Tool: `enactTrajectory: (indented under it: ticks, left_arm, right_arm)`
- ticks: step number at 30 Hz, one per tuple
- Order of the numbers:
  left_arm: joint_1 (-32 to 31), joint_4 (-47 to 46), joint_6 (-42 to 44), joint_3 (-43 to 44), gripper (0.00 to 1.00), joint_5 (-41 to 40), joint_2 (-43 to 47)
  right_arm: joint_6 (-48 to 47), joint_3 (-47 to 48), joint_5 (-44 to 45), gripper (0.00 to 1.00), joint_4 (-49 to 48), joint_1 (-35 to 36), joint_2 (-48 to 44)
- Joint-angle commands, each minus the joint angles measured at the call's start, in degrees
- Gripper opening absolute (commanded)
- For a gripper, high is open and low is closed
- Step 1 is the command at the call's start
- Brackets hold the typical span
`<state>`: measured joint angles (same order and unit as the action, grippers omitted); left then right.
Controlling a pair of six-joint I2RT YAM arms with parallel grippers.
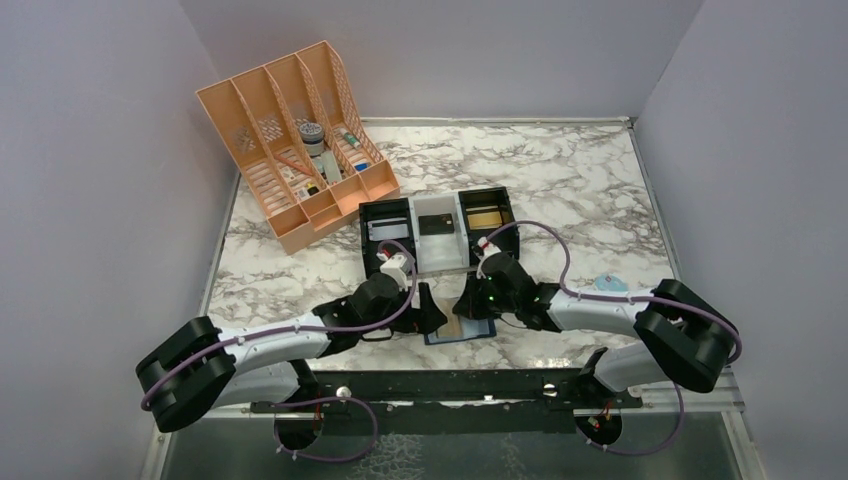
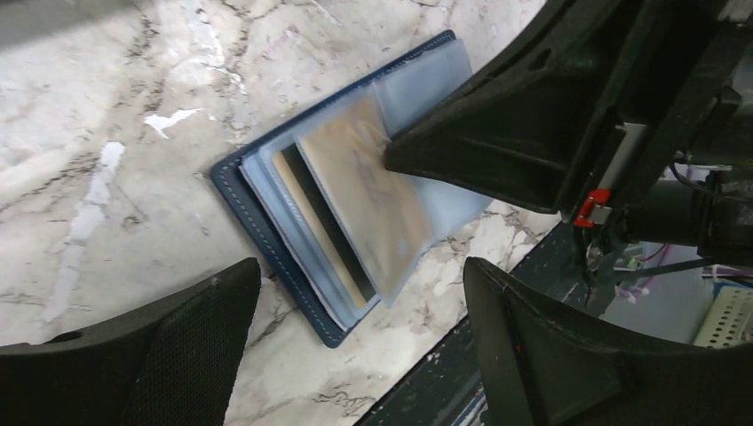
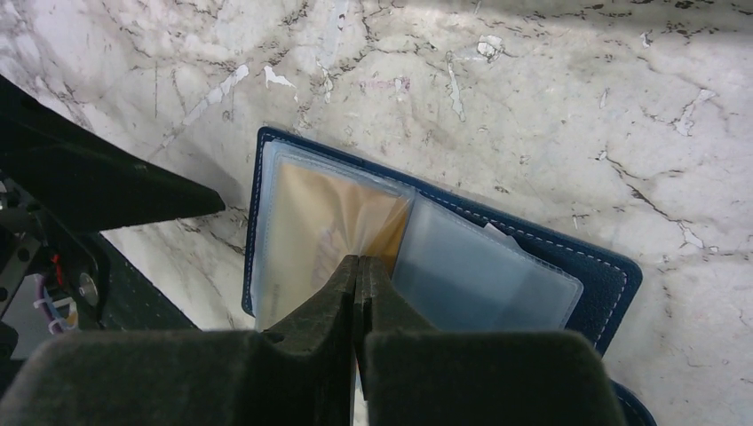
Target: Take the credit cards out of the card holder
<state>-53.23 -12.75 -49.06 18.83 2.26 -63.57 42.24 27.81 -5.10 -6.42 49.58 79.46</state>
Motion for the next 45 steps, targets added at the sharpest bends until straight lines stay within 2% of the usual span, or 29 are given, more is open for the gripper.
enactTrajectory:
  ticks: [1, 5, 24, 45]
  left_arm:
    - [-2.5, -5.9, -3.3, -0.4, 0.86, -3.5, -0.6]
    - [-4.1, -6.6, -5.2, -0.6, 0.76, -4.0, -0.8]
    - [-6.6, -11.8, -7.3, 2.1, 0.65, -2.6, -8.7]
    - [-7.7, -17.7, -7.9, 3.5, 0.35, -2.7, -14.6]
  right_arm:
    - [0.9, -1.5, -2.9, 0.01, -4.0, -1.3, -1.4]
    - [0.9, -3.0, -3.2, 0.01, -5.2, -2.1, -2.3]
    - [-2.3, -3.7, -7.8, 0.01, -6.1, -7.1, -3.2]
    - [-2.1, -4.7, -11.4, 0.01, -7.2, -8.2, -3.0]
